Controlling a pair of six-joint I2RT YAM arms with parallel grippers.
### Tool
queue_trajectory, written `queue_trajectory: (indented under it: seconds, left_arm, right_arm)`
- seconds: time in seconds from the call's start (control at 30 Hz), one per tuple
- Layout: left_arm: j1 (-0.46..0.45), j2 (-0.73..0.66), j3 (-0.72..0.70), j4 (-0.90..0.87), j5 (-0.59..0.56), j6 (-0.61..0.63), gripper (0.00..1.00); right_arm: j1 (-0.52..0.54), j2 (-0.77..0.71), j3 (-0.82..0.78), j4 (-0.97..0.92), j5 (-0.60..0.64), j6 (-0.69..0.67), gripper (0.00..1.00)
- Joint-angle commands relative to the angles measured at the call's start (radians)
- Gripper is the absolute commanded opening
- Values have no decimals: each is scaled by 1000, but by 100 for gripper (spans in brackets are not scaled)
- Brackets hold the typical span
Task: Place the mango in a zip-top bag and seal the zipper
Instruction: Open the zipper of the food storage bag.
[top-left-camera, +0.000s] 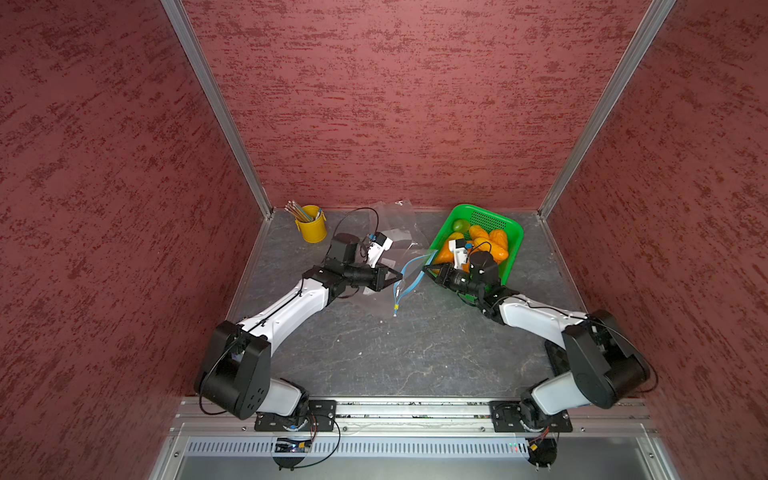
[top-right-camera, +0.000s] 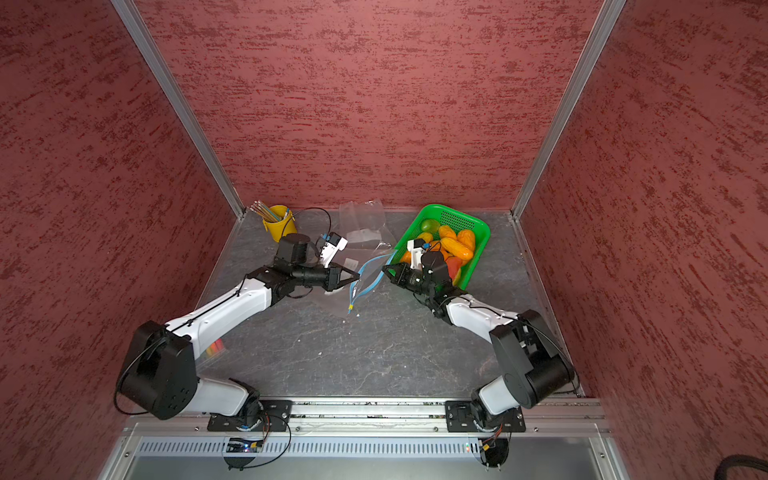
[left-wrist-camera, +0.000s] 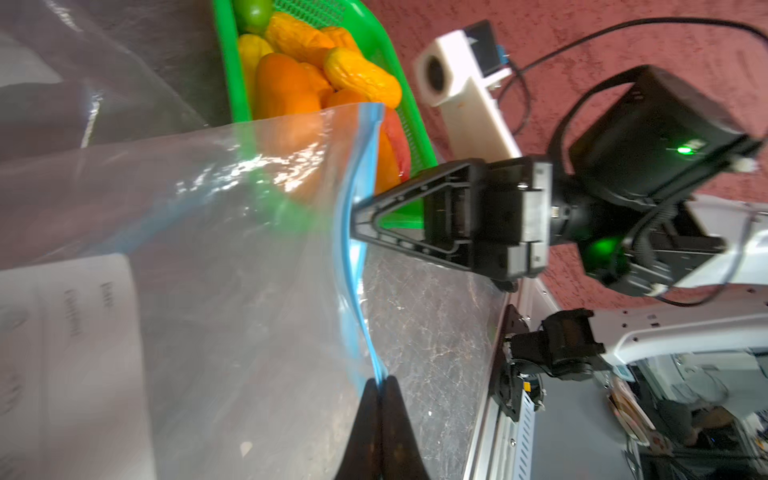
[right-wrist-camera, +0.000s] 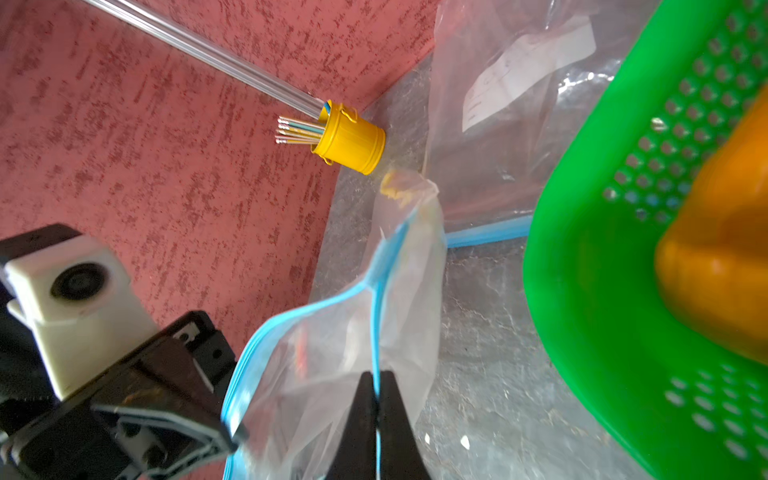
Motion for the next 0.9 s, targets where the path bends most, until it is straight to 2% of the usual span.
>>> queue_trajectory:
  seconds: [0.0,0.1,0.27,0.33,0.47,0.63,0.7,0.77,0.87]
  left_arm:
    - [6,12,24,-50,-145,-14,0]
    - [5,30,18,-20,-195,-61,0]
    - [-23,8,18,-15,-351,-102,0]
    - [-69,-14,31,-29,-428,-84,0]
    - [-196,-59,41,-18,-596,-46,0]
    - [-291,-101,18,40,-681,-28,0]
    - [-327,-98,24,43,-700,-2,0]
    - [-348,-87,38,34,-704,19,0]
    - [-361,-72,45,33,-700,27,0]
  right_arm:
    - [4,-69,-16,-189,-67,-115,0]
    - [4,-122,-51,-281,-75,-161,0]
    - [3,-149,-68,-515,99,-256,0]
    - [3,-140,-61,-548,150,-265,0]
    - [5,-112,1,-562,175,-266,0]
    - [5,-152,92,-546,148,-272,7]
    - [4,-174,130,-537,124,-269,26]
    - [-1,-197,157,-538,118,-270,39]
    - [-36,-240,164,-557,132,-256,75]
